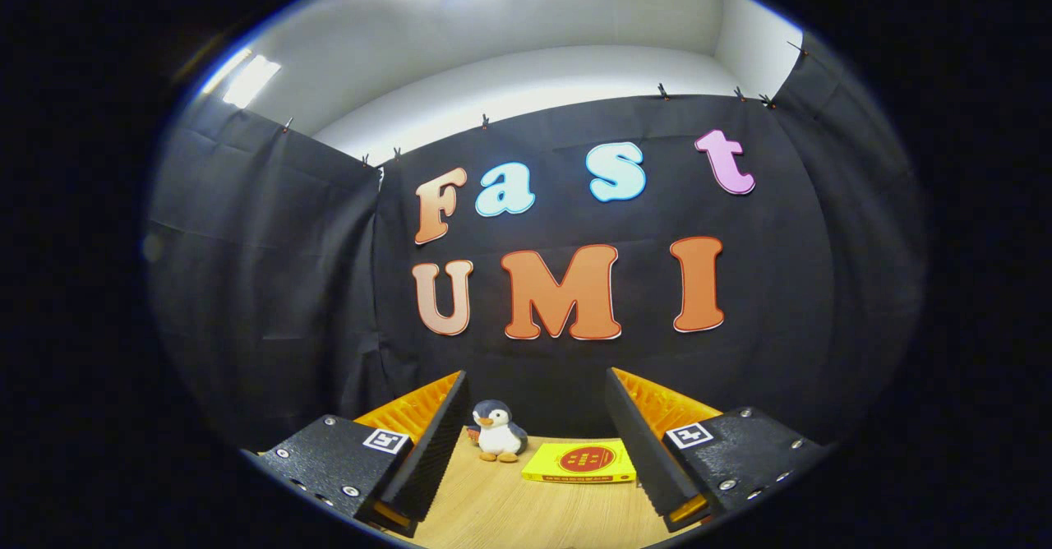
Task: Open the storage box then place both shoes into the box .Put the left shoe in first, then the right shoe, with the right side of both shoes facing outward in a uniform manner.
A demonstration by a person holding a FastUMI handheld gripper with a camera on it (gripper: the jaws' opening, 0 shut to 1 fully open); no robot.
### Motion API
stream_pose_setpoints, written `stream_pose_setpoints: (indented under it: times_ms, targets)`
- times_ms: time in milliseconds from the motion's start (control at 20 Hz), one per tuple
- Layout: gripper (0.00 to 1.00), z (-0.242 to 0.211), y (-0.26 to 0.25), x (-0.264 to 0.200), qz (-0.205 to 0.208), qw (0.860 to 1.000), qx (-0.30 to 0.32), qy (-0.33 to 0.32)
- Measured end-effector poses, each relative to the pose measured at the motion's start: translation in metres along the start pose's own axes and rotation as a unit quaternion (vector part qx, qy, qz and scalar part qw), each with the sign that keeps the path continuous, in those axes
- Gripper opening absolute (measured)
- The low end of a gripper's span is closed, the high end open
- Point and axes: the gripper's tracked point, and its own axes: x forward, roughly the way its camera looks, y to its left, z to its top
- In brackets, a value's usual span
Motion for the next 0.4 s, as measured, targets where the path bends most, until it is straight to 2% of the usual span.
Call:
stream_pose_setpoints:
  times_ms: [400]
  targets:
    - [0.98, 0.009, -0.015, 0.0, -0.008, 1.0, 0.004, -0.01]
